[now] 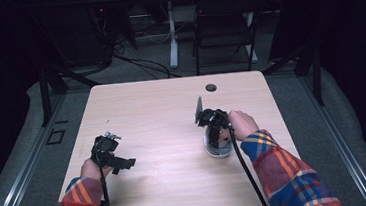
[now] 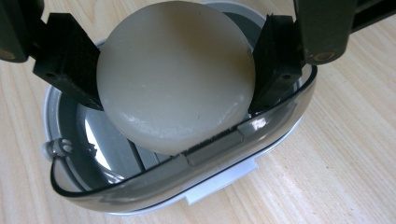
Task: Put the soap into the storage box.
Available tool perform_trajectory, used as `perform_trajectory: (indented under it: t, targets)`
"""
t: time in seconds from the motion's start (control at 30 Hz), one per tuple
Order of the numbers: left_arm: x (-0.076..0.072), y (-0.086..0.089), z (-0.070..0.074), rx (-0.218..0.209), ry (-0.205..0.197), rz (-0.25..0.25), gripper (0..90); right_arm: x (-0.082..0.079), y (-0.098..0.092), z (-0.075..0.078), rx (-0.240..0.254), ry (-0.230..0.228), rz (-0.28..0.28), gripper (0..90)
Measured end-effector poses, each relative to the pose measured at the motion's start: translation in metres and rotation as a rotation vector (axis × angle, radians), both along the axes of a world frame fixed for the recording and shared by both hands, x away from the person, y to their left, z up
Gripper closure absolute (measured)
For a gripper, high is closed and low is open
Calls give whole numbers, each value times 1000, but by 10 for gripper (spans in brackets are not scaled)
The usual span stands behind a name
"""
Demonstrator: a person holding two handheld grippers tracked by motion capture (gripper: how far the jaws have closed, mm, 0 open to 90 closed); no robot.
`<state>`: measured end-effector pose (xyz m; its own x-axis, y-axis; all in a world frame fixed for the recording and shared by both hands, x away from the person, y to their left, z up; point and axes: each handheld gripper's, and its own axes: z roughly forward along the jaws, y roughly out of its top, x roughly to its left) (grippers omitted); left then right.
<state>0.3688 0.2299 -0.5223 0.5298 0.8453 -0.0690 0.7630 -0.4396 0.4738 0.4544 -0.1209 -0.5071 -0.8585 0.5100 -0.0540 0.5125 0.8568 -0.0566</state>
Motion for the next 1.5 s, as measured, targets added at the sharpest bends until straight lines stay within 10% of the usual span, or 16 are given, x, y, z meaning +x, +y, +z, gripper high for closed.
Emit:
perform_trajectory:
  t: [1.0,1.5]
  targets:
    - [0,-1,0,8,12,-4,1,-17,-45,35,172,-83,-76,95]
    - [0,-1,0,10,11,-4,1,-35,-87,43,183,-120,-140,17]
